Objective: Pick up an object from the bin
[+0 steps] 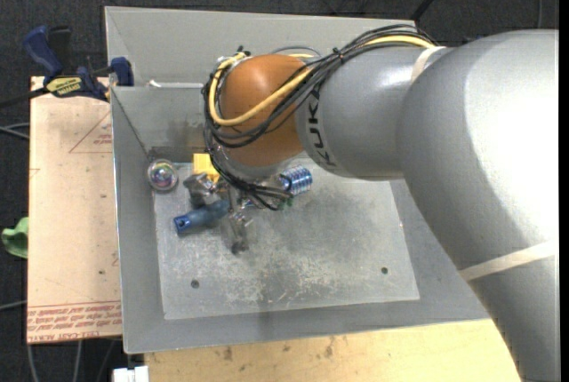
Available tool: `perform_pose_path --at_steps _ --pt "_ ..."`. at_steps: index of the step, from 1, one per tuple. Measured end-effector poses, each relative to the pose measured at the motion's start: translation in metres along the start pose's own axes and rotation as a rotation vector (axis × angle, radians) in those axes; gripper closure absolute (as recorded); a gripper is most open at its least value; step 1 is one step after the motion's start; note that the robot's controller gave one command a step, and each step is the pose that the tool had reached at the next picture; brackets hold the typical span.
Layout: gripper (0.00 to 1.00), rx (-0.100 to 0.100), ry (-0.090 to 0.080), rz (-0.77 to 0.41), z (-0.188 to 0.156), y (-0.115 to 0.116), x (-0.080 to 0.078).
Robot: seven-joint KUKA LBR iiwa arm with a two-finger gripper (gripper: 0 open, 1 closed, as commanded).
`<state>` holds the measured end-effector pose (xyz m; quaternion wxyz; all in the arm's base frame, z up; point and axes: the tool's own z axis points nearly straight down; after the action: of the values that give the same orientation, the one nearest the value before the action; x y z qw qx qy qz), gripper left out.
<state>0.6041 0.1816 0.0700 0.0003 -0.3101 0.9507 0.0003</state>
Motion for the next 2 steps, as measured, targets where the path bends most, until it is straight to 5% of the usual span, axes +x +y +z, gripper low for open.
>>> perform_pose_path --at_steps 1,2 --pt "1.0 0.0 -0.001 0.0 0.0 0.0 -0.001" --pt "1.0 0.004 -0.009 -0.012 -0.127 -0.022 0.015"
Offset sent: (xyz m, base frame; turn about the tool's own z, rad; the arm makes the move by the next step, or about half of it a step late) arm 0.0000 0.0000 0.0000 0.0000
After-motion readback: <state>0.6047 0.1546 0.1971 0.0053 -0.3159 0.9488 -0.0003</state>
